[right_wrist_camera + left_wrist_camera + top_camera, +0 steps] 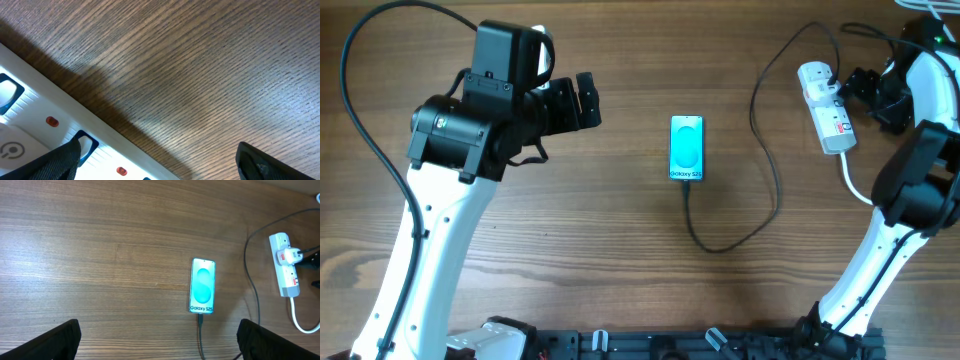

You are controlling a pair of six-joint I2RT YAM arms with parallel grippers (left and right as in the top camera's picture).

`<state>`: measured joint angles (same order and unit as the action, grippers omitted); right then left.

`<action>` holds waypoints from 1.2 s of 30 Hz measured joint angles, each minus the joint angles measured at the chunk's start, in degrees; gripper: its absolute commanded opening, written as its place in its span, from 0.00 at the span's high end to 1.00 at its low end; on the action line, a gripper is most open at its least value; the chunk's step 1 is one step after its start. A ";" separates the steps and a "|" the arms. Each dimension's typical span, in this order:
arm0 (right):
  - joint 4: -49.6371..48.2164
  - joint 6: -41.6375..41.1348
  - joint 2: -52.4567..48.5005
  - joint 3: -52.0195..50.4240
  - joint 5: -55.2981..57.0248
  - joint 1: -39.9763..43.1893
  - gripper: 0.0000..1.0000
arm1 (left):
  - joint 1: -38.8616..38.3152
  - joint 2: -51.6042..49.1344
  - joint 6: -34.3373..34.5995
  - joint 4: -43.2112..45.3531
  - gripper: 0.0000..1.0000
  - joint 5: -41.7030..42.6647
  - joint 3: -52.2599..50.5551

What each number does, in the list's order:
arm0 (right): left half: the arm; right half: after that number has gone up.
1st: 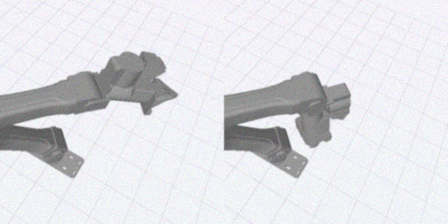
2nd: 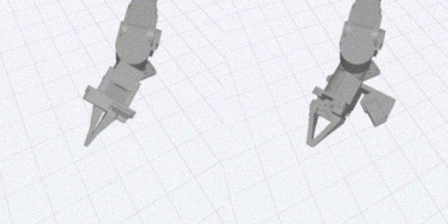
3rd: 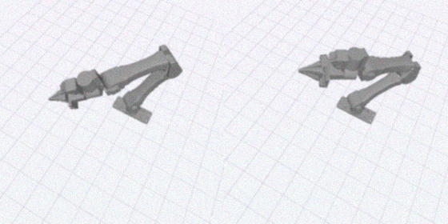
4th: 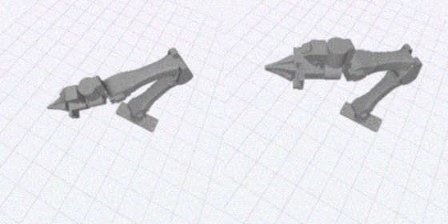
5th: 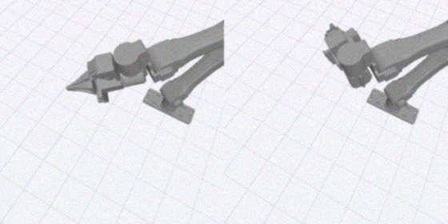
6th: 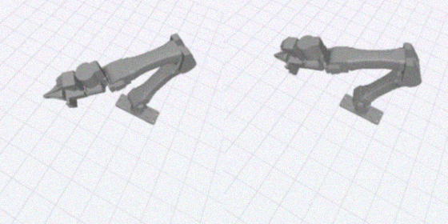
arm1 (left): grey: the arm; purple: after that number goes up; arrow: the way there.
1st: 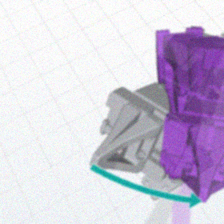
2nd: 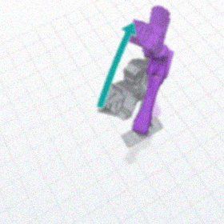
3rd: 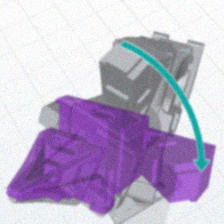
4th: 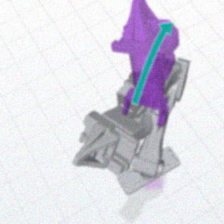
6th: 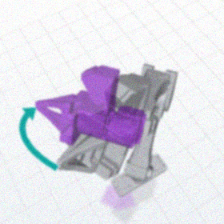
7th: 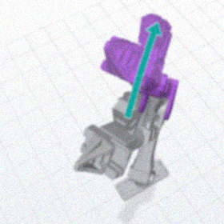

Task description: Plug charger to phone and switch on socket

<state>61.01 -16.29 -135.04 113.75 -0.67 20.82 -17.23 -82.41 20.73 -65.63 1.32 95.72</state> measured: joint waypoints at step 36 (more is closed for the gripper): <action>-1.68 -0.02 0.31 -2.62 -4.24 1.09 0.00 | 0.00 0.00 0.00 0.00 0.00 0.00 0.00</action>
<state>59.33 -16.32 -134.74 111.13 -4.91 21.91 -17.23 -82.41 20.73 -65.63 1.32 95.72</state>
